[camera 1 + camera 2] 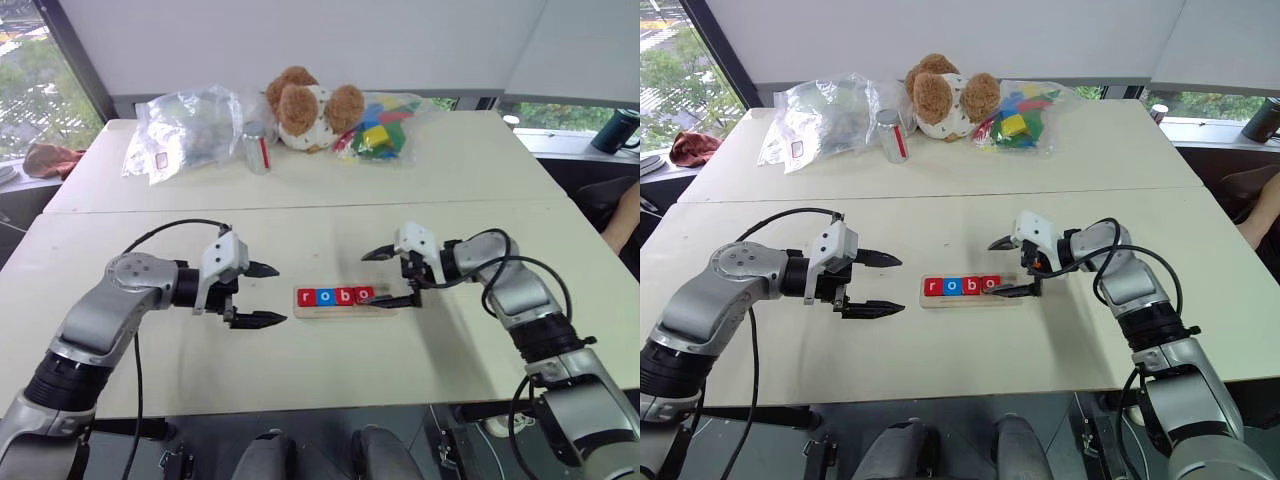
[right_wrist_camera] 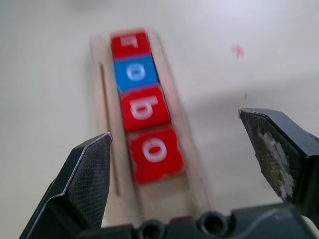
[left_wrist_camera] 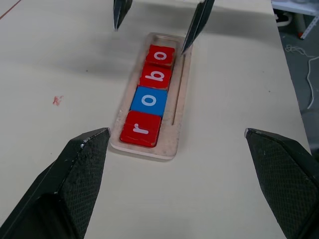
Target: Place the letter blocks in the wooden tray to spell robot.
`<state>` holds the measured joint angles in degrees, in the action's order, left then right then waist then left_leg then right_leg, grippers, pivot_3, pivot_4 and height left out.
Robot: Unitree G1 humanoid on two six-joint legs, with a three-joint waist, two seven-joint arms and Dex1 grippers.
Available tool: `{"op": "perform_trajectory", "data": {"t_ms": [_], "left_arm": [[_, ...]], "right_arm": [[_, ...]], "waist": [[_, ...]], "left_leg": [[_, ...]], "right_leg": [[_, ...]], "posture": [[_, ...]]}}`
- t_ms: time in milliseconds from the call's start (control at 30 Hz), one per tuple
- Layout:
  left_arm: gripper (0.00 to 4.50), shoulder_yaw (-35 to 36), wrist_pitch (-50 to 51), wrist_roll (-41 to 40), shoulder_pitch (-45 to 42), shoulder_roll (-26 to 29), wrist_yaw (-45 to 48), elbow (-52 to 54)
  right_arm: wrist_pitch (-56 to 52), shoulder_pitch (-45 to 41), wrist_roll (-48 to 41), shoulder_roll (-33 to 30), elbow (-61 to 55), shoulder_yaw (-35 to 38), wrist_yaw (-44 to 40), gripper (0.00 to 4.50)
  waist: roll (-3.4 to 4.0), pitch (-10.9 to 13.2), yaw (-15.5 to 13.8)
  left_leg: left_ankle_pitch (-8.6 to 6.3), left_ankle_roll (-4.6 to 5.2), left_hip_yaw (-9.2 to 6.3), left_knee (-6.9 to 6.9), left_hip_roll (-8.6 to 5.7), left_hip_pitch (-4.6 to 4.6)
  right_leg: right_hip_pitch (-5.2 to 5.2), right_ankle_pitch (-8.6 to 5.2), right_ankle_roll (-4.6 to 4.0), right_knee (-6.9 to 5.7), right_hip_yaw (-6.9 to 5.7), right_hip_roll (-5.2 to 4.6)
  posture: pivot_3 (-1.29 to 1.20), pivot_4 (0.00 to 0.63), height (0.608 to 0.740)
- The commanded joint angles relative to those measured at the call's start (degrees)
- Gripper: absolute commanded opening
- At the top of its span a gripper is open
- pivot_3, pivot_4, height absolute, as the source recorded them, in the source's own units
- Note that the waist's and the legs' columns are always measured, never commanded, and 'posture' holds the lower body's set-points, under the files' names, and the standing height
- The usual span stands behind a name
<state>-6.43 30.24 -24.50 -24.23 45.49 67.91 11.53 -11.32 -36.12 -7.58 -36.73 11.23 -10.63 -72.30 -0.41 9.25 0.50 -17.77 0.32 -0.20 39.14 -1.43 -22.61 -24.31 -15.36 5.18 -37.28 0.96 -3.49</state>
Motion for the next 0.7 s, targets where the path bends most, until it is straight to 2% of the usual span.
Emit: {"op": "perform_trajectory", "data": {"t_ms": [33, 100, 233, 333, 400, 533, 700], "left_arm": [[4.50, 2.5, 1.8, -2.9, -1.8, -0.2, -0.1, 2.1], [4.50, 2.9, 3.1, -4.4, -3.1, -0.9, -0.2, 2.3], [4.50, 1.9, 3.7, -4.7, -5.0, -1.1, 0.3, 2.5], [4.50, 0.8, 3.1, -4.0, -5.6, -1.2, 1.4, 0.7], [4.50, -0.2, 2.0, -2.8, -6.5, -2.0, 1.8, -1.2], [4.50, -1.6, 0.8, -1.7, -8.5, -3.6, 2.3, -3.1], [4.50, -2.1, 0.5, -0.9, -8.4, -4.9, 1.7, -3.4]], "right_arm": [[-11.9, 1.9, -6.9, -1.1, -9.3, 10.5, 7.9, 4.44], [-17.2, 4.4, -8.7, 0.1, -11.8, 16.9, 15.7, 4.44], [-18.4, 11.4, -3.1, 4.7, -15.8, 26.4, 36.9, 4.44], [-18.8, 15.9, 5.3, 11.8, -21.0, 28.7, 56.1, 4.44], [-23.1, 16.8, 7.7, 18.1, -23.8, 30.7, 66.5, 4.44], [-28.6, 17.9, 11.1, 27.2, -28.5, 31.1, 78.1, 4.44], [-31.3, 17.6, 11.5, 32.0, -27.9, 29.4, 82.6, 4.44]], "waist": [[0.00, 0.0, 0.0], [0.00, 0.0, -0.1], [-0.04, 0.0, -0.1], [-0.02, 0.0, 0.2], [0.01, 0.0, 0.6], [0.02, 0.0, 0.4], [0.02, 0.0, 0.3]], "left_leg": [[0.00, 0.01, -0.01, 0.00, 0.00, 0.01], [-0.01, 0.01, -0.03, 0.00, 0.00, -0.01], [-0.01, 0.00, -0.04, -0.01, 0.00, -0.01], [0.19, -0.34, -0.01, -0.09, -0.02, -0.03], [0.23, -0.42, 0.03, -0.13, -0.01, -0.03], [0.26, -0.43, 0.10, -0.08, -0.02, 0.02], [0.14, -0.22, 0.09, -0.04, -0.03, 0.04]], "right_leg": [[0.00, 0.00, 0.00, 0.00, 0.00, 0.00], [0.00, 0.00, 0.00, 0.00, 0.00, -0.01], [0.01, 0.00, 0.00, 0.00, 0.01, -0.01], [-0.06, 0.00, 0.00, -0.01, 0.03, -0.01], [-0.14, 0.00, 0.00, -0.08, 0.10, 0.04], [-0.20, 0.00, 0.00, -0.33, 0.18, 0.07], [-0.20, 0.00, 0.00, -0.43, 0.17, 0.09]], "posture": [[0.00, 0.150, 0.740], [0.00, 0.150, 0.740], [0.00, 0.150, 0.740], [0.00, 0.150, 0.740], [0.00, 0.150, 0.740], [0.00, 0.150, 0.740], [0.00, 0.150, 0.740]]}}
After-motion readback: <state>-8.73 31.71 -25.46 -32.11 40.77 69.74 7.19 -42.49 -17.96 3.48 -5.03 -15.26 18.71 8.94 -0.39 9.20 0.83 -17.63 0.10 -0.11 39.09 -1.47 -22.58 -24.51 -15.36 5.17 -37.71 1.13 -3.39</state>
